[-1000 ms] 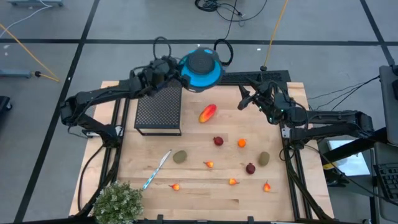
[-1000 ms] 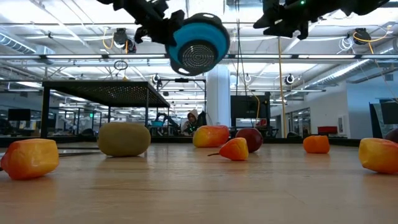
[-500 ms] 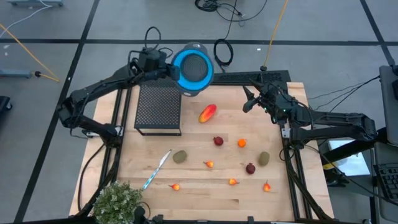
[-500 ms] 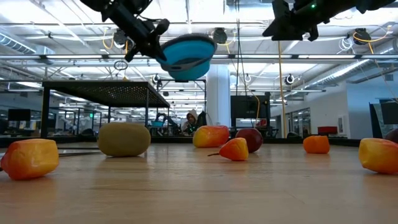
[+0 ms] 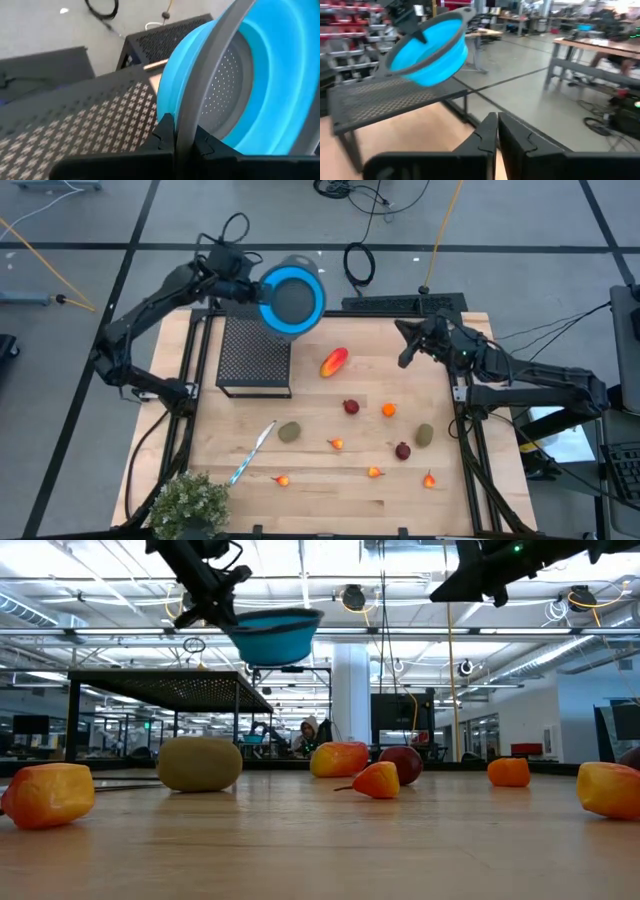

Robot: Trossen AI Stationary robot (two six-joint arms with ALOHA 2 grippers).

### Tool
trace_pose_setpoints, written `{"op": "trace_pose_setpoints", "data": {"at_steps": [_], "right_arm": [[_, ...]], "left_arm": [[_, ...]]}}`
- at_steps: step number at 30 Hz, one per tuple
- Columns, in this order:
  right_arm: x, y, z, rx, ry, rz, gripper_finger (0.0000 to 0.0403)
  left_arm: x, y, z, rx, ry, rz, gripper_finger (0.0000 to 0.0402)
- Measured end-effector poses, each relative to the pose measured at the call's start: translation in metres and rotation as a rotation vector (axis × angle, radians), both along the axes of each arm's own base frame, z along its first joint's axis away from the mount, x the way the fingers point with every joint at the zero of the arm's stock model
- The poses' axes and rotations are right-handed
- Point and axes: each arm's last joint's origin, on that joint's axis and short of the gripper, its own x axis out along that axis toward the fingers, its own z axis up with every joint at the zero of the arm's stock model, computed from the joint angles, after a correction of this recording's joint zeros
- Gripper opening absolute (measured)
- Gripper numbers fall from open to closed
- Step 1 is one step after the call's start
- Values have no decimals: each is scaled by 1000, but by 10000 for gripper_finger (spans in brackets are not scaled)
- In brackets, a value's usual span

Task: Pick & Place Fruit
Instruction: Put the blue strainer bowl on the shelf

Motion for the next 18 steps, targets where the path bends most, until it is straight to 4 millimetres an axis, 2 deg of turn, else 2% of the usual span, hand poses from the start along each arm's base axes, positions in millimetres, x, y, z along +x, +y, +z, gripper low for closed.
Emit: {"op": "trace_pose_setpoints", "data": {"at_steps": [8, 18], "right_arm": [[-11, 8, -1, 5, 51, 164, 1], [-28, 16, -4, -1, 137, 308, 0]], "left_arm": [[-22, 2, -3, -178, 9, -39, 0], [-50, 5, -11, -340, 77, 41, 0]]}}
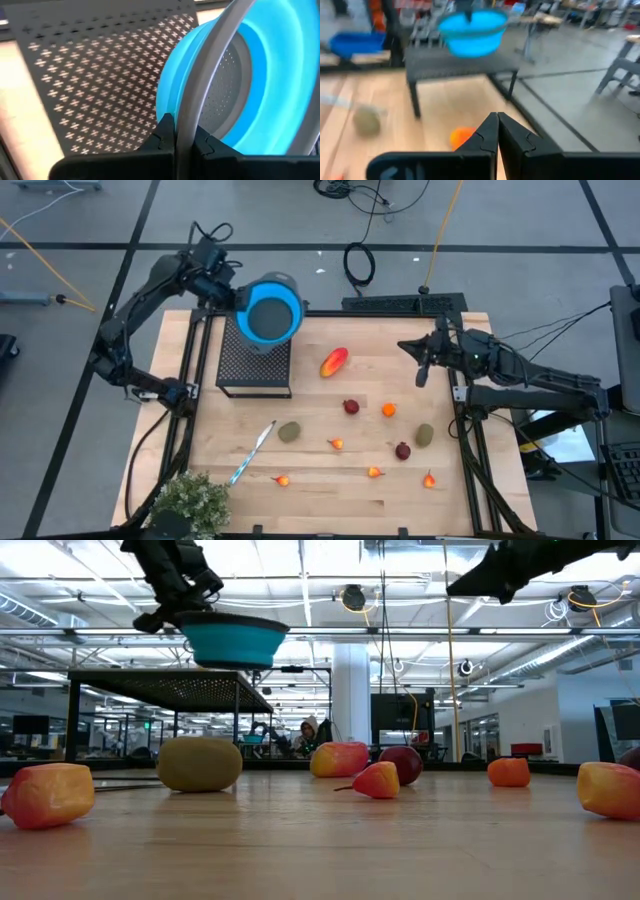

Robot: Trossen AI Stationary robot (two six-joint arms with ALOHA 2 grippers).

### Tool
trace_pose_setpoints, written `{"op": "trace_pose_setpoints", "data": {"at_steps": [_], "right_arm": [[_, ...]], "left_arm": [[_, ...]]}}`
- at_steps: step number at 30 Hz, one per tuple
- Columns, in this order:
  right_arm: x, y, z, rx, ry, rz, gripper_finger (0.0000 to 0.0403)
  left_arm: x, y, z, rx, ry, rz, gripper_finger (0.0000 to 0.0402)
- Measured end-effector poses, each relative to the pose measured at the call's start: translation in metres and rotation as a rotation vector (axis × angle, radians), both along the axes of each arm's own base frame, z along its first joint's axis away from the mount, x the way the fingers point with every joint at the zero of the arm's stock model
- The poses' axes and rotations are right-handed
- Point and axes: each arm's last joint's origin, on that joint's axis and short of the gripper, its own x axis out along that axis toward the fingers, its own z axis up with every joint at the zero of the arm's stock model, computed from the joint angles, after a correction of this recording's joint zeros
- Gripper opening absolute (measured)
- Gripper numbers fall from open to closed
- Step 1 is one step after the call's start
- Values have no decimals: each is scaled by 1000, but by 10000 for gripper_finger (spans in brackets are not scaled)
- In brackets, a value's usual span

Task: Pick & Place Fruit
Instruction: Put the blue strainer bowl on the shelf

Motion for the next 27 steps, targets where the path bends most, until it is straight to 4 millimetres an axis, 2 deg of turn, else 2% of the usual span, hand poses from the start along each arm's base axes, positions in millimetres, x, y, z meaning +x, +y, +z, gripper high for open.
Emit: {"op": "trace_pose_setpoints", "data": {"at_steps": [4, 9, 15, 22, 27], "right_arm": [[-4, 2, -11, 9, 122, 38, 0], [-5, 3, -14, 15, 153, 70, 0], [-13, 6, -7, -37, 110, 92, 0], [-33, 11, 0, -42, 35, 84, 0], [-42, 14, -5, -48, -9, 82, 0]], "left_arm": [[-9, 5, 0, -24, -26, 26, 0], [-23, 10, -1, -48, -16, 76, 0], [-34, 11, -3, -93, -1, 95, 0], [-46, 17, -4, -86, 10, 134, 0], [-45, 26, -12, -121, 25, 150, 0]]}}
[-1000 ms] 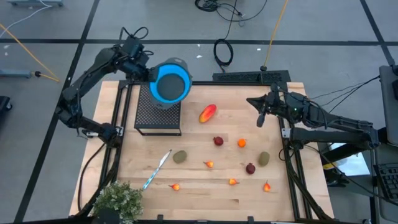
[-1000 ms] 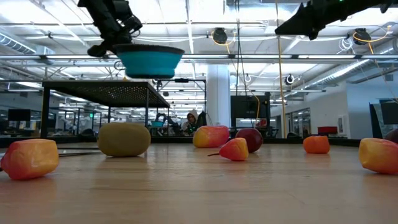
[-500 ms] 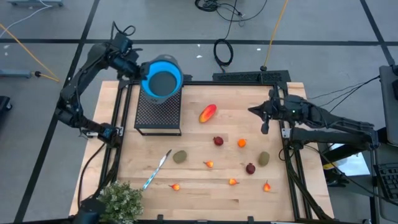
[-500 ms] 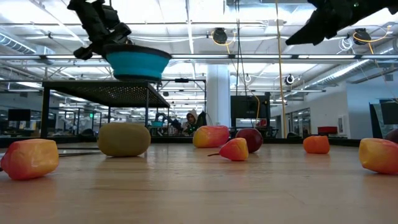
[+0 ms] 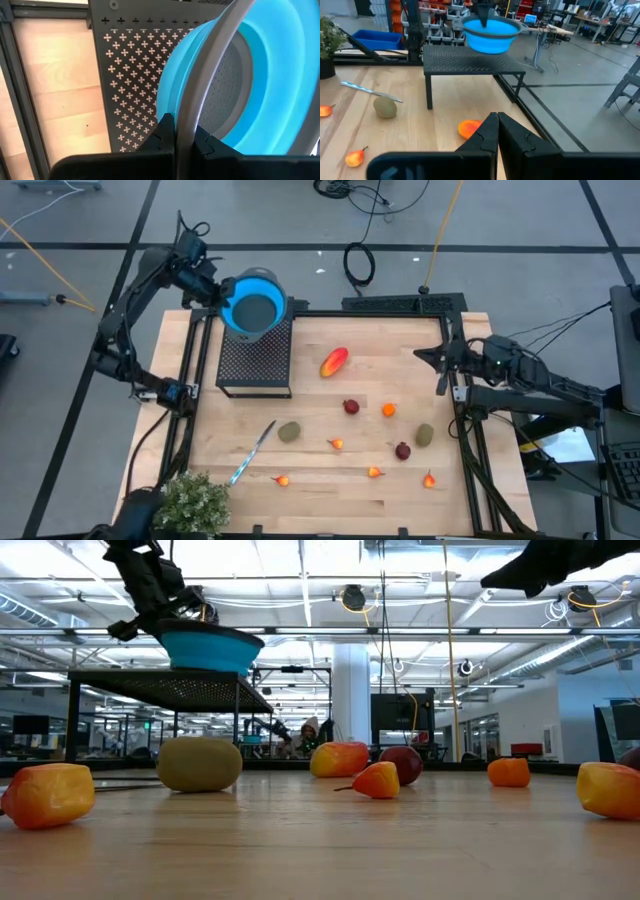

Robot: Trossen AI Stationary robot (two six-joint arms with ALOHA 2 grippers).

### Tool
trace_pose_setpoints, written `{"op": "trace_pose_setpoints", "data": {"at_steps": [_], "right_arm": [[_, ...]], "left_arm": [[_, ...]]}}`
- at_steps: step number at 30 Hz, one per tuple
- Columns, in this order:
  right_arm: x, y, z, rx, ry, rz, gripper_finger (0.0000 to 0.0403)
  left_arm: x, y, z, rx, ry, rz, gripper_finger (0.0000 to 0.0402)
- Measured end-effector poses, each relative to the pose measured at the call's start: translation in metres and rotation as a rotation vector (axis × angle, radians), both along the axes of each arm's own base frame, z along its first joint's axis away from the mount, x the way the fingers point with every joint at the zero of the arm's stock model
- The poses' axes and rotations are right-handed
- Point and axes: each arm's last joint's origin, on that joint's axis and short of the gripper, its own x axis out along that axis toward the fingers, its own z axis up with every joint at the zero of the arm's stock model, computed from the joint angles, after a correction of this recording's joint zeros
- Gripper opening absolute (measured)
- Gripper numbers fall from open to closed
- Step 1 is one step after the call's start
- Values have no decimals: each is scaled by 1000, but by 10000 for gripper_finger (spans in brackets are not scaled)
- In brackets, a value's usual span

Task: Pick & Place Fruit
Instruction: Put the blue strainer bowl on the shelf

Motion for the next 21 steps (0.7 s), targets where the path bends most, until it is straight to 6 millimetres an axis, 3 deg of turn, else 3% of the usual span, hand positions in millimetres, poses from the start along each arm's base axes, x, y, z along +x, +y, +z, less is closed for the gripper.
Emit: {"op": "trace_pose_setpoints", "data": {"at_steps": [9, 21], "right_arm": [[2, 0, -24, 33, -59, -8, 0], [3, -1, -20, -62, -105, -4, 0]], "left_arm": [[6, 14, -15, -47, 5, -43, 0], [9, 24, -22, -11, 24, -58, 0]]}}
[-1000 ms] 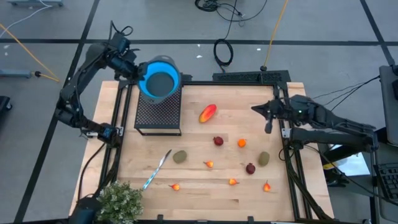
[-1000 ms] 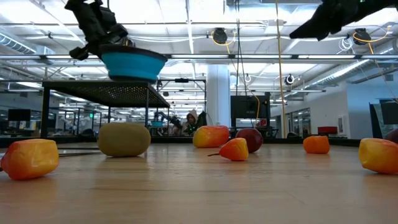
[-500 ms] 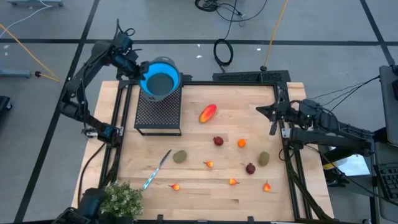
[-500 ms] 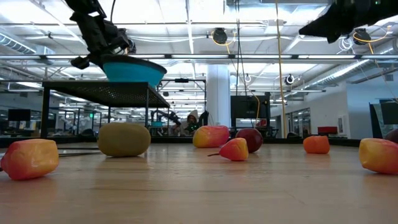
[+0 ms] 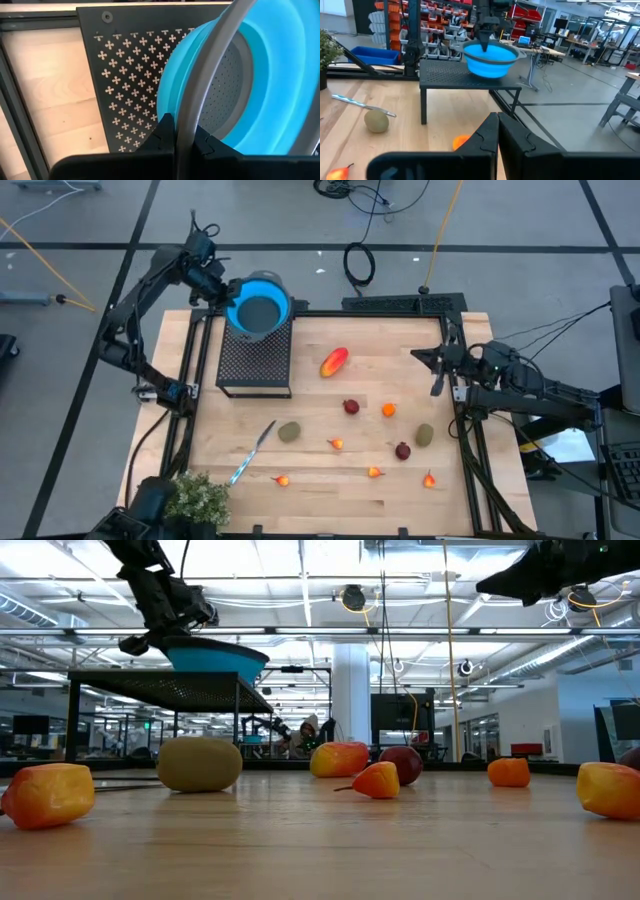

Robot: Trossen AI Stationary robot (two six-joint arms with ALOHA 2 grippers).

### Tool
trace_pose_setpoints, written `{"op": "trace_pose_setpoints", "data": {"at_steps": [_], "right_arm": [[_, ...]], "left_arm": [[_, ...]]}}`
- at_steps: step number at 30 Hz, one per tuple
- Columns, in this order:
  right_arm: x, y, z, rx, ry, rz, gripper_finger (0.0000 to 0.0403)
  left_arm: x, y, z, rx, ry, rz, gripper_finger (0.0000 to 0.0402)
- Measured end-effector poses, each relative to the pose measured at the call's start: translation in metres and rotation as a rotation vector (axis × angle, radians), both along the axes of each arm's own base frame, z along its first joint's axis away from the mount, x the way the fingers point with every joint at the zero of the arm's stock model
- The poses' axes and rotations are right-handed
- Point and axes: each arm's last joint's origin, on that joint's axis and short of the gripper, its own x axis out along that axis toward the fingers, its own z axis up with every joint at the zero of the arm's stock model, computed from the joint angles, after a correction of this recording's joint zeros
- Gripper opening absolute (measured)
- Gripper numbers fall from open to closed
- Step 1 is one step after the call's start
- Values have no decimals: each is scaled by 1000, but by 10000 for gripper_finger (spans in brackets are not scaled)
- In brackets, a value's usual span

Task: Pick & Place Fruit
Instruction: Put the blue strainer bowl on the shelf

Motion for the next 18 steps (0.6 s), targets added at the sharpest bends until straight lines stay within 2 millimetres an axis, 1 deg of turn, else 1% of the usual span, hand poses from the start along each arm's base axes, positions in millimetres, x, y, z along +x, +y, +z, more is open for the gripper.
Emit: {"op": "trace_pose_setpoints", "data": {"at_steps": [7, 12, 18], "right_arm": [[0, 0, -1, 3, 4, -1, 0], [0, 0, -1, 2, 4, -2, 0], [0, -1, -1, -2, 6, -51, 0]], "left_arm": [[4, 9, -12, -36, 1, -25, 0], [4, 9, -12, -29, 6, -39, 0], [4, 9, -12, -17, 17, -53, 1]]}}
